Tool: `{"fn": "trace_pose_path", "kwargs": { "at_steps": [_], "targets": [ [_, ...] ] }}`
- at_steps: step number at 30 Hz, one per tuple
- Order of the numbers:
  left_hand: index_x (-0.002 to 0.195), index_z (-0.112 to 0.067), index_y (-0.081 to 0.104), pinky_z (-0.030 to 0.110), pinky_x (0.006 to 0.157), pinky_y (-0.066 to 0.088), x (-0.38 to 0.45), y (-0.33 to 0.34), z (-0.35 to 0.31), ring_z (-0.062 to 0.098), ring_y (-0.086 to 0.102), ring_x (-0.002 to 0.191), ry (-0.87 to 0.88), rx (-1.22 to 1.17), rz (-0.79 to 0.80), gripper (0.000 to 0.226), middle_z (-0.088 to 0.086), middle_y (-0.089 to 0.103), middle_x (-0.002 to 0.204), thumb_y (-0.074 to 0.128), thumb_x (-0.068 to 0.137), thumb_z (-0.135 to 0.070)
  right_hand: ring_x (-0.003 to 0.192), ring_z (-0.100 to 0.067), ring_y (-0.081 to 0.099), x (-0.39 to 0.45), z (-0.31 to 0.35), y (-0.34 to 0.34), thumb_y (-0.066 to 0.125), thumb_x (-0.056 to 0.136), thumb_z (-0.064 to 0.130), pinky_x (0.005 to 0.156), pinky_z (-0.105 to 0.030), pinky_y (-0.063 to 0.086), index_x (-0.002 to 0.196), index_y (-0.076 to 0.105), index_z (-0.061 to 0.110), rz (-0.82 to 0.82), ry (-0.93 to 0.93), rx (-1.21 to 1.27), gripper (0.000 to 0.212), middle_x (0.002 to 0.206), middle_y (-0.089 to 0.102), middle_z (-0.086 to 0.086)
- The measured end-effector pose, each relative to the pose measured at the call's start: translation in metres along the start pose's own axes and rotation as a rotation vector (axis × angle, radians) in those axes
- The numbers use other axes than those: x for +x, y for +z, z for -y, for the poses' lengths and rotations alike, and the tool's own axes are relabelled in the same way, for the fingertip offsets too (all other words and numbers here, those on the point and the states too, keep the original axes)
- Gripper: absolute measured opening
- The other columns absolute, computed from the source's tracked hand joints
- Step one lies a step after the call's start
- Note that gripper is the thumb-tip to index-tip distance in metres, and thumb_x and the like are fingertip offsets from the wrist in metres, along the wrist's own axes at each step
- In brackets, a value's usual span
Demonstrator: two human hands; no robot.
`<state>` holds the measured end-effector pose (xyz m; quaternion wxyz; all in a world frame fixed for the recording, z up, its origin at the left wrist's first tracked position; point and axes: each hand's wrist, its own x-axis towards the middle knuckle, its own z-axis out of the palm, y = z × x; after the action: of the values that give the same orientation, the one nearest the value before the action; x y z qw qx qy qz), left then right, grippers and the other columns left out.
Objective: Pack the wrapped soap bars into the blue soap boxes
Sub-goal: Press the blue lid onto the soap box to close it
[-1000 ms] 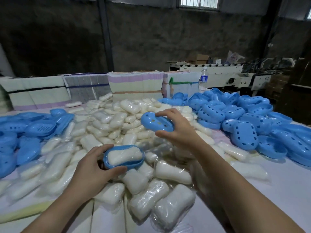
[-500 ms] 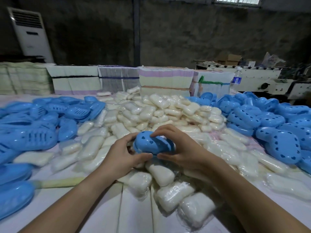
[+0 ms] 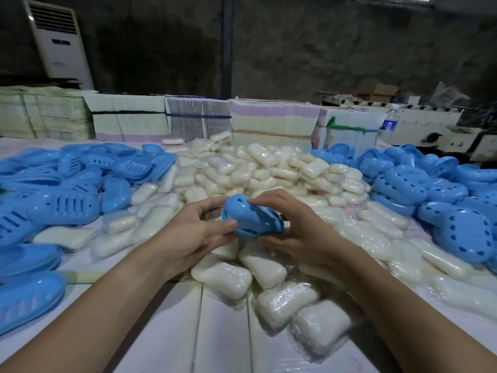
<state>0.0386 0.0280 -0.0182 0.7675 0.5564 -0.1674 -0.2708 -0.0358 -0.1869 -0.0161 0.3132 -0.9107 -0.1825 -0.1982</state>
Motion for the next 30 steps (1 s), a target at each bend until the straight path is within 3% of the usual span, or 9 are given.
{"fn": "trace_pose_path", "kwargs": {
  "at_steps": [5,9,15,21,27,30],
  "targets": [
    [0.124,-0.003,0.064,0.035,0.077,0.063,-0.006,0.004,-0.002,0.034,0.072,0.103,-0.066,-0.209,0.169,0.043,0.025,0.069,0.119,0.061,0.082,0.003,0.123,-0.011,0.053,-0.002,0.004,0.0,0.08,0.079,0.016,0.09,-0.021,0.047,0.127,0.063,0.03,-0.07,0.037,0.183,0.053,0.127,0.054,0.012],
    [0.13,-0.001,0.06,0.032,0.074,0.062,-0.004,0.006,0.002,0.04,0.069,0.109,-0.091,-0.304,0.202,0.045,0.029,0.066,0.123,0.056,0.085,0.002,0.12,-0.009,0.054,-0.002,0.007,-0.001,0.078,0.079,0.018,0.092,-0.025,0.049,0.121,0.066,0.035,-0.103,0.064,0.264,0.047,0.125,0.055,0.011],
    [0.131,0.003,0.058,0.028,0.074,0.063,-0.001,0.008,0.005,0.05,0.065,0.11,-0.115,-0.376,0.204,0.046,0.033,0.063,0.125,0.057,0.086,-0.002,0.112,-0.004,0.057,0.0,0.01,0.0,0.076,0.081,0.002,0.088,-0.019,0.047,0.113,0.066,0.021,-0.198,0.044,0.337,0.038,0.119,0.06,0.003],
    [0.128,0.007,0.058,0.027,0.074,0.062,-0.002,0.013,0.005,0.047,0.068,0.104,-0.117,-0.406,0.19,0.047,0.034,0.063,0.123,0.058,0.082,-0.003,0.115,-0.009,0.056,0.001,0.008,0.002,0.068,0.087,0.018,0.092,-0.017,0.045,0.118,0.065,0.027,-0.252,0.054,0.373,0.032,0.123,0.058,-0.004],
    [0.128,0.009,0.058,0.025,0.068,0.063,-0.005,0.014,0.004,0.047,0.066,0.107,-0.099,-0.394,0.181,0.048,0.035,0.064,0.122,0.059,0.082,-0.004,0.119,-0.011,0.055,0.001,0.008,0.001,0.068,0.085,0.016,0.093,-0.016,0.044,0.118,0.065,0.026,-0.215,0.028,0.368,0.035,0.125,0.058,-0.007],
    [0.13,0.007,0.057,0.025,0.067,0.062,-0.005,0.013,0.005,0.047,0.067,0.106,-0.101,-0.392,0.19,0.048,0.034,0.064,0.122,0.058,0.084,-0.006,0.121,-0.012,0.056,0.001,0.01,0.0,0.068,0.083,0.015,0.099,-0.025,0.046,0.119,0.065,0.02,-0.174,0.047,0.387,0.037,0.128,0.059,-0.008]
  ]
}}
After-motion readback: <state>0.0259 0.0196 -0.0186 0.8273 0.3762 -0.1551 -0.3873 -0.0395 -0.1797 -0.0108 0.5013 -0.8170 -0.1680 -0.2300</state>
